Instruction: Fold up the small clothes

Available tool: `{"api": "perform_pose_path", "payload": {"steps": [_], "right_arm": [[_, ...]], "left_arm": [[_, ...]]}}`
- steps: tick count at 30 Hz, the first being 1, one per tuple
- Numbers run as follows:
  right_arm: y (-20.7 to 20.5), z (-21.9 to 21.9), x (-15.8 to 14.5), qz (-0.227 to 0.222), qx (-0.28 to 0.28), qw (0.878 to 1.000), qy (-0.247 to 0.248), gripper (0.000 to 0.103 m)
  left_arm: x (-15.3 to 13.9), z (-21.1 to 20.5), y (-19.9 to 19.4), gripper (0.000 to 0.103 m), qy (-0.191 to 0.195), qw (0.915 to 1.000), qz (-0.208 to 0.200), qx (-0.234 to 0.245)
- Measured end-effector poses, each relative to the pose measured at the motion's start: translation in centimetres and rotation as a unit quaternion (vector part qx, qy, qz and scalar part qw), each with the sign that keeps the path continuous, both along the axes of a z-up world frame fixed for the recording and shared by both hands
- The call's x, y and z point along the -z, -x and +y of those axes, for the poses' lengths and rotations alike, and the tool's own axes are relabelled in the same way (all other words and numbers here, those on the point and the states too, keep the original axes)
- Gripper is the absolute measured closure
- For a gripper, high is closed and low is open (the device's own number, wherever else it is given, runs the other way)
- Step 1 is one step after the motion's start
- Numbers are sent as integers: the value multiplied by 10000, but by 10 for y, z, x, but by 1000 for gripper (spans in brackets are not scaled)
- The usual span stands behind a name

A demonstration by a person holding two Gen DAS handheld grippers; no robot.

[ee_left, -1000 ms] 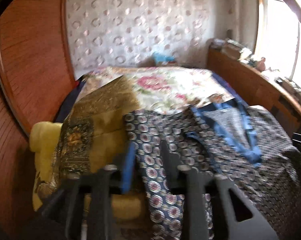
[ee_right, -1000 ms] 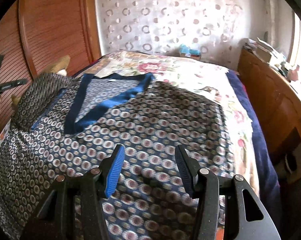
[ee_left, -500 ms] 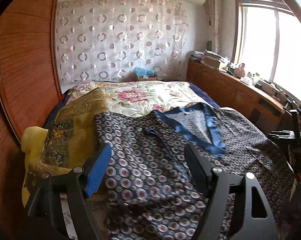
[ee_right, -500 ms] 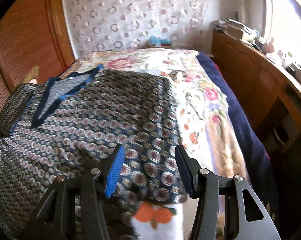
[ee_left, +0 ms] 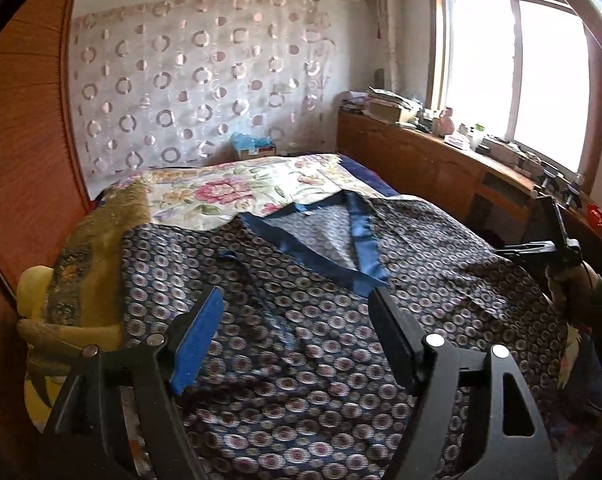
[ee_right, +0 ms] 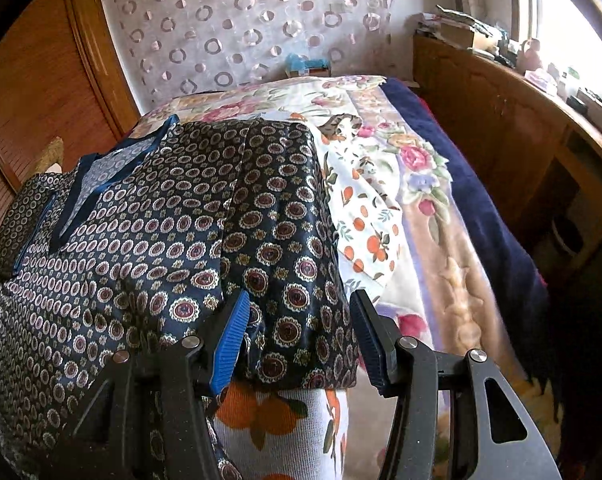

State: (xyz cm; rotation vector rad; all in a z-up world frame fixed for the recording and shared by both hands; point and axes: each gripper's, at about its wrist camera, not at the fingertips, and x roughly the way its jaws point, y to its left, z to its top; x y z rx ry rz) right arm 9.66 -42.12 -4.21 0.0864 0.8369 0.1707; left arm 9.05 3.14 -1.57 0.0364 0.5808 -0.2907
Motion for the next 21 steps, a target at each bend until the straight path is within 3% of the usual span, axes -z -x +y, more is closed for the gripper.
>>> {"api": "perform_pose_path", "payload": {"steps": [8, 13, 15, 21], "right_arm": [[4, -9, 1, 39, -139, 9995, -278, 72], [8, -9, 1, -74, -40, 10000, -16, 86], [10, -6, 0, -122, -5, 9998, 129, 97], [14, 6, -11, -389, -132, 9988, 266, 101]], "left_arm": [[13, -30, 4, 27, -5, 9996, 153, 220], [17, -42, 7, 27, 6, 9993, 191, 307], [18, -45, 8, 27, 8, 9993, 202, 317], [21, -51, 9, 27, -12, 9991, 264, 336]]}}
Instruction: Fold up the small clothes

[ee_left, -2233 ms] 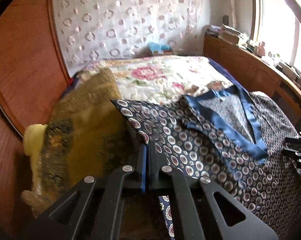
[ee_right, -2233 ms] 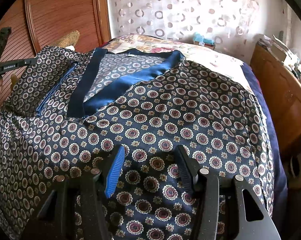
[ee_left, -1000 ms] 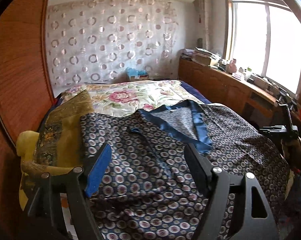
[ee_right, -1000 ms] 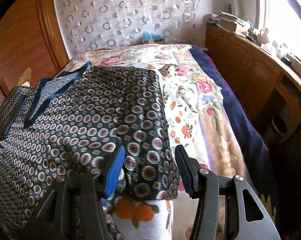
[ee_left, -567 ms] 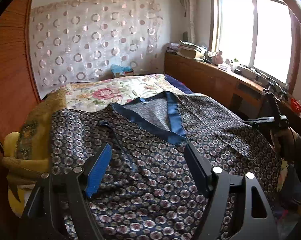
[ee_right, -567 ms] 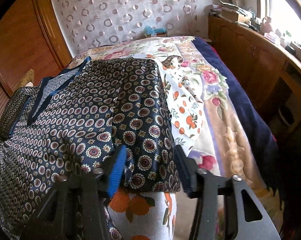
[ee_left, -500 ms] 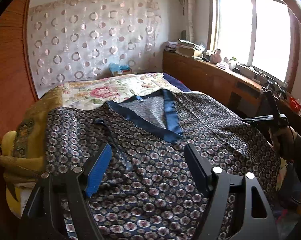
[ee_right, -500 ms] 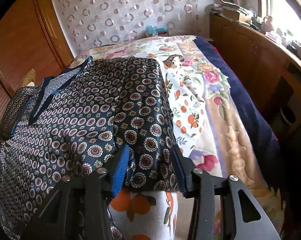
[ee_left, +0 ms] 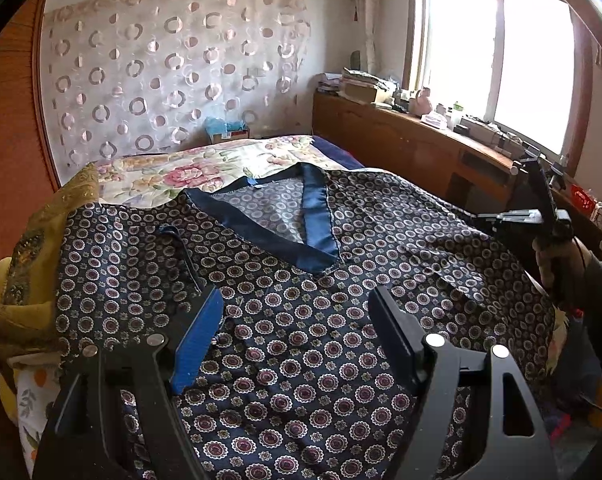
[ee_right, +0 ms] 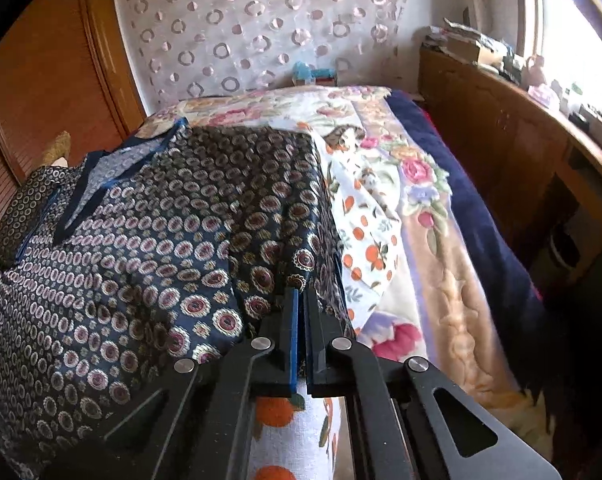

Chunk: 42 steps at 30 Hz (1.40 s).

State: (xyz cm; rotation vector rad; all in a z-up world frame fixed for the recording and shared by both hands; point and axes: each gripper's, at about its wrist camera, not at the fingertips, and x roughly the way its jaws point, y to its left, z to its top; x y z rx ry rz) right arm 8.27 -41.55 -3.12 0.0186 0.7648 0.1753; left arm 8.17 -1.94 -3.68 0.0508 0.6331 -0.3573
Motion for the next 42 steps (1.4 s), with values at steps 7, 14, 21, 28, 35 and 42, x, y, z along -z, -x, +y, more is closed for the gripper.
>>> {"api": "perform_pose_path", "payload": {"steps": [7, 14, 21, 28, 35, 42], "right_arm": [[7, 34, -23, -358, -473, 9982, 7, 102], [13, 76, -2, -31, -1064, 9942, -140, 101], [16, 79, 17, 140, -1122, 9934, -196, 101], [36, 62, -12, -149, -786, 9968, -22, 81], [40, 18, -28, -380, -262, 9989, -111, 53], [17, -1, 3, 210, 96, 9996, -170, 53]], "left_arm": [[3, -4, -1, 27, 9, 10000, 41, -15], [7, -9, 1, 27, 23, 10000, 90, -4], [13, -12, 4, 27, 30, 9999, 158, 4], [18, -17, 3, 27, 23, 9997, 230, 57], [20, -24, 4, 27, -4, 9996, 253, 135], [25, -30, 3, 27, -42, 9993, 329, 177]]}}
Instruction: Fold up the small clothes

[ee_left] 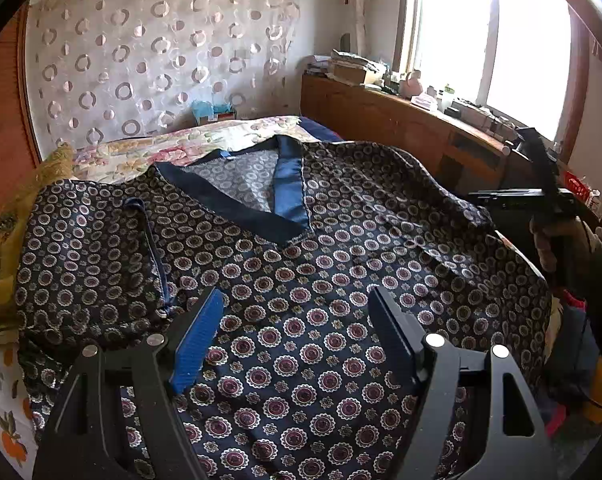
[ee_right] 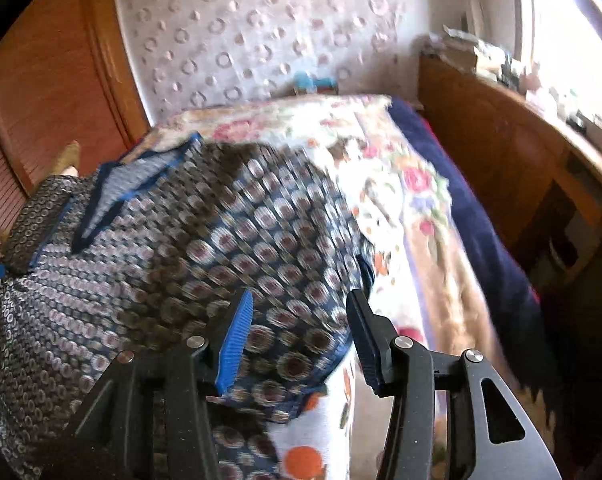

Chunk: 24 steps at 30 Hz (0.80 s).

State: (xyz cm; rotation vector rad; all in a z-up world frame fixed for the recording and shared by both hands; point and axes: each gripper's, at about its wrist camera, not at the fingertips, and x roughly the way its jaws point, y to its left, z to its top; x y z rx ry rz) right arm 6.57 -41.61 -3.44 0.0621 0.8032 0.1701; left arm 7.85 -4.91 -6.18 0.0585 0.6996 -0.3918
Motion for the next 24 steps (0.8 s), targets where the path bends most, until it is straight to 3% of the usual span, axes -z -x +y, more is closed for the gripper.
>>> {"api": "perform_pose_path", "payload": {"steps": [4, 14, 16, 22, 24], "right_arm": [[-11, -6, 13, 312, 129, 9992, -215, 53], [-18, -22, 11, 480, 33, 9964, -700, 53], [-20, -22, 14, 430, -51, 9965, -716, 62], [-11, -12, 11, 236, -75, 9995, -173, 72], [-9, -9, 9, 159, -9, 9999, 66, 88]], "left_arm": [[5, -4, 0, 27, -54, 9999, 78, 41], [10, -8, 0, 27, -73, 9998, 156, 82], [10, -8, 1, 27, -68, 9998, 148, 80], [9, -5, 1, 27, -43, 9999, 135, 56], [9, -5, 1, 27, -35, 9999, 135, 48]]}}
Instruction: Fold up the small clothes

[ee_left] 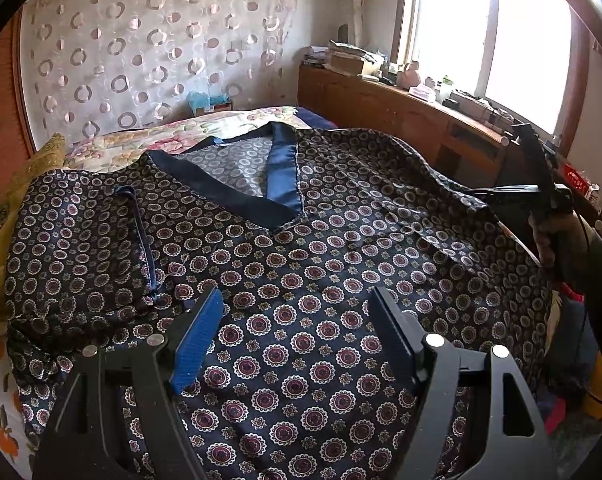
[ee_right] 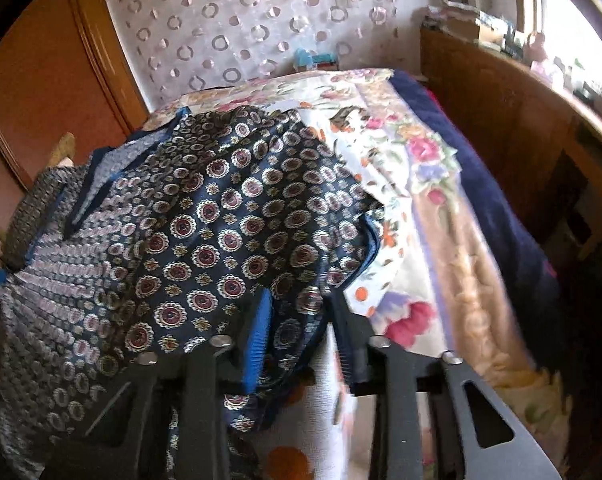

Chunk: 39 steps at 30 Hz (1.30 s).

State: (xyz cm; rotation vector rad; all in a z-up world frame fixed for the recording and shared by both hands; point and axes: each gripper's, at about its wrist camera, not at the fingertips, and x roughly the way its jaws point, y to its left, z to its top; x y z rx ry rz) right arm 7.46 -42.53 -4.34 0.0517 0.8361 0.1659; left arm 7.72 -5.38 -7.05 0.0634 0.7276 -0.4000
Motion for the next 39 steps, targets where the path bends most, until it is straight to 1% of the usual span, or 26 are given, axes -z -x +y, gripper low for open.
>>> {"api": "perform_pose_path", "payload": {"steps": [3, 5, 7, 13, 20, 25, 28, 32, 34, 35, 36, 37, 38, 39], "right_arm": [[0, 5, -1, -63, -17, 9999, 110, 95], [0, 12, -3, -131, -85, 9996, 253, 97], [2, 21, -8, -250, -176, 9990, 313, 98], [8, 57, -36, -679, -533, 9956, 364, 98], [5, 114, -55, -952, -1122, 9881, 452, 98], [-1, 157, -59, -1042, -1512, 9820, 432, 98], [-7, 175, -57, -1040, -1652, 9800, 384, 98], [-18, 180, -52, -979, -1690, 9801, 351, 98], [-16, 179, -54, -1002, -1685, 9800, 343, 98], [-13, 175, -56, -1025, -1693, 9797, 323, 97], [-12, 174, -58, -1069, -1678, 9795, 319, 90], [-8, 166, -61, -1120, -1679, 9789, 319, 85], [-2, 160, -67, -1174, -1666, 9785, 323, 72], [0, 158, -69, -1234, -1640, 9782, 306, 55]], "left_arm": [[0, 1, 0, 27, -4, 10000, -9, -16], [-1, 1, -1, 27, -1, 10000, -9, -34], [-2, 3, 0, 27, 12, 10000, -21, -48], [-5, 6, -1, 27, 31, 10000, -42, -82], [-9, 13, -1, 27, 57, 9998, -92, -163], [-13, 23, -1, 27, 83, 9995, -131, -268], [-13, 30, -1, 27, 115, 9993, -137, -334], [-14, 38, 0, 27, 142, 9989, -154, -411], [-14, 42, 1, 27, 170, 9987, -164, -452], [-14, 44, 0, 27, 182, 9986, -166, -467], [-15, 45, 0, 27, 192, 9985, -168, -481], [-14, 47, -1, 27, 208, 9984, -169, -501], [-14, 48, -2, 27, 221, 9983, -168, -514], [-14, 50, -2, 27, 232, 9982, -163, -528]]}}
